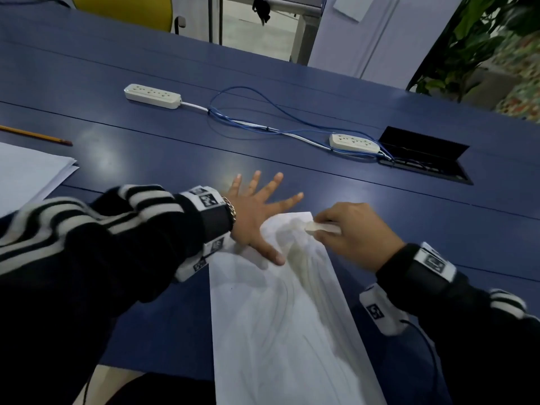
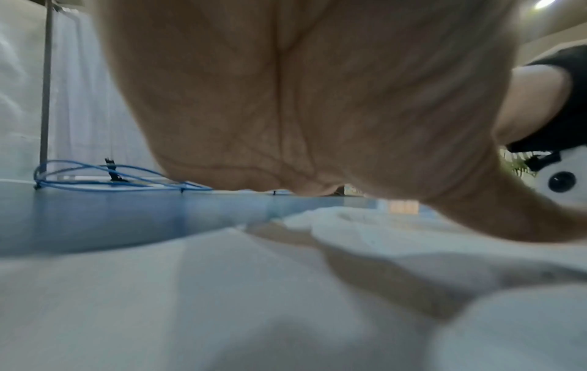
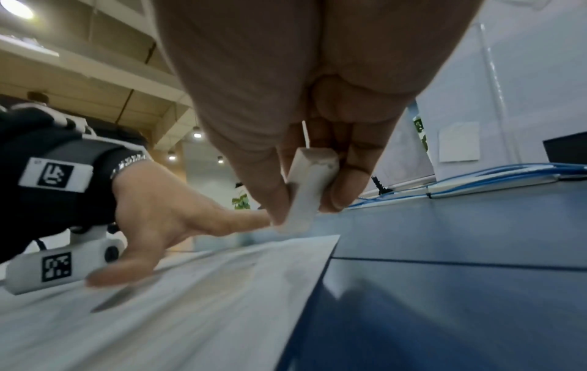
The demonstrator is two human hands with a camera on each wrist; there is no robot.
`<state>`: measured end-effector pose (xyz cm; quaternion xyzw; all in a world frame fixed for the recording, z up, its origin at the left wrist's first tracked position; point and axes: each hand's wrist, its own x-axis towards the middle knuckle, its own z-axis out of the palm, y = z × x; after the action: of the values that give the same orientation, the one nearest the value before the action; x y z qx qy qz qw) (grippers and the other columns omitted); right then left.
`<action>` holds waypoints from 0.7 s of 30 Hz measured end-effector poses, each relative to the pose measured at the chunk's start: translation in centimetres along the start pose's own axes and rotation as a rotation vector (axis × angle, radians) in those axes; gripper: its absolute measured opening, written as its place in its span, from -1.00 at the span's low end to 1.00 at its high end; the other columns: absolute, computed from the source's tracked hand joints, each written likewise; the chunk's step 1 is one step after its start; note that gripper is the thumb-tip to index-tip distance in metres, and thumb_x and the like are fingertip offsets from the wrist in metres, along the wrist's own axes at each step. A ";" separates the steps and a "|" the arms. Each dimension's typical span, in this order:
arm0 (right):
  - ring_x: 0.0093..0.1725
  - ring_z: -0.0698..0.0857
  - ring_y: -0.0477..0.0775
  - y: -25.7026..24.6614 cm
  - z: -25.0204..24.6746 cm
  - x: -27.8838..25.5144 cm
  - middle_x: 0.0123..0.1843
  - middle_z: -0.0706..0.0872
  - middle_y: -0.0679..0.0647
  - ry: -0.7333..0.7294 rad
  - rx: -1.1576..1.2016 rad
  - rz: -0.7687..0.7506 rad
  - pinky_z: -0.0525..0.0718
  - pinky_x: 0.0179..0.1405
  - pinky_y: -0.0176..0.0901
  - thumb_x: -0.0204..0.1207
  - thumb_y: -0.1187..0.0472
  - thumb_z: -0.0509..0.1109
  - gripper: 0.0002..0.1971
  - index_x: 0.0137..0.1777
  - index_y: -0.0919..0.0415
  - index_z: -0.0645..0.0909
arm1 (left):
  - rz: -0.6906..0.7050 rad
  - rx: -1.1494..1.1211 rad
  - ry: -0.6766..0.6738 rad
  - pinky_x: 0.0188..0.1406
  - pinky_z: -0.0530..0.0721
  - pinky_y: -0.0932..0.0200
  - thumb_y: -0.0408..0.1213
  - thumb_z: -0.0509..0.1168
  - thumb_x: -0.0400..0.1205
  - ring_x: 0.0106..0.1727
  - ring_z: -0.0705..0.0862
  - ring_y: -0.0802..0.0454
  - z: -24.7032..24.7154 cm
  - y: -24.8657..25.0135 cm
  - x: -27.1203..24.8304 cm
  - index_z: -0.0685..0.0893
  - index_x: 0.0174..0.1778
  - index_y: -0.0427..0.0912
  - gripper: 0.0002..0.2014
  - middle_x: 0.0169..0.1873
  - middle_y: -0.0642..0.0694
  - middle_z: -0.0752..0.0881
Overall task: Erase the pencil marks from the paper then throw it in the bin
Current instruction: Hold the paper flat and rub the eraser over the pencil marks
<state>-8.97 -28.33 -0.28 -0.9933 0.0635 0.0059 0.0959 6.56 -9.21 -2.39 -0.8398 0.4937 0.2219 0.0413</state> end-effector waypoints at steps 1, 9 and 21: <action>-0.15 0.65 -0.02 -0.2 -0.3 -0.9 -0.20 0.67 -0.17 0.008 0.025 0.004 0.47 -0.12 -0.19 0.52 -0.10 0.46 -0.81 0.00 -0.03 0.76 | 0.021 -0.064 0.025 0.68 -0.40 -0.59 0.75 0.30 0.27 0.75 -0.55 -0.39 -0.5 -0.5 -0.7 -0.52 0.64 0.60 0.29 0.72 0.01 -0.64; 0.02 0.69 -0.11 -3.8 2.3 -5.7 0.03 0.71 -0.20 -0.192 0.103 -0.112 0.65 0.06 -0.17 0.47 -0.09 0.43 -0.76 0.10 -0.09 0.70 | 0.214 -0.044 -0.122 0.79 -0.41 -0.04 0.47 0.38 0.56 0.82 -0.39 0.14 4.1 -1.2 -6.2 -0.26 0.88 0.10 0.20 0.83 0.12 -0.37; 0.15 0.71 0.09 -4.9 2.2 0.4 0.10 0.74 -0.02 -0.138 -0.028 -0.086 0.68 0.18 0.06 0.43 -0.16 0.34 -0.54 0.26 0.01 0.72 | -0.020 -0.003 -0.012 0.82 -0.31 -0.31 0.74 0.39 0.18 0.84 -0.42 -0.16 5.7 0.9 -5.5 -0.41 0.84 0.09 0.57 0.82 0.05 -0.45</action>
<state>-7.92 -23.17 -1.47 -0.9936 0.0141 0.0710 0.0863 1.69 -3.56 -5.11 -0.8434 0.4846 0.2274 0.0453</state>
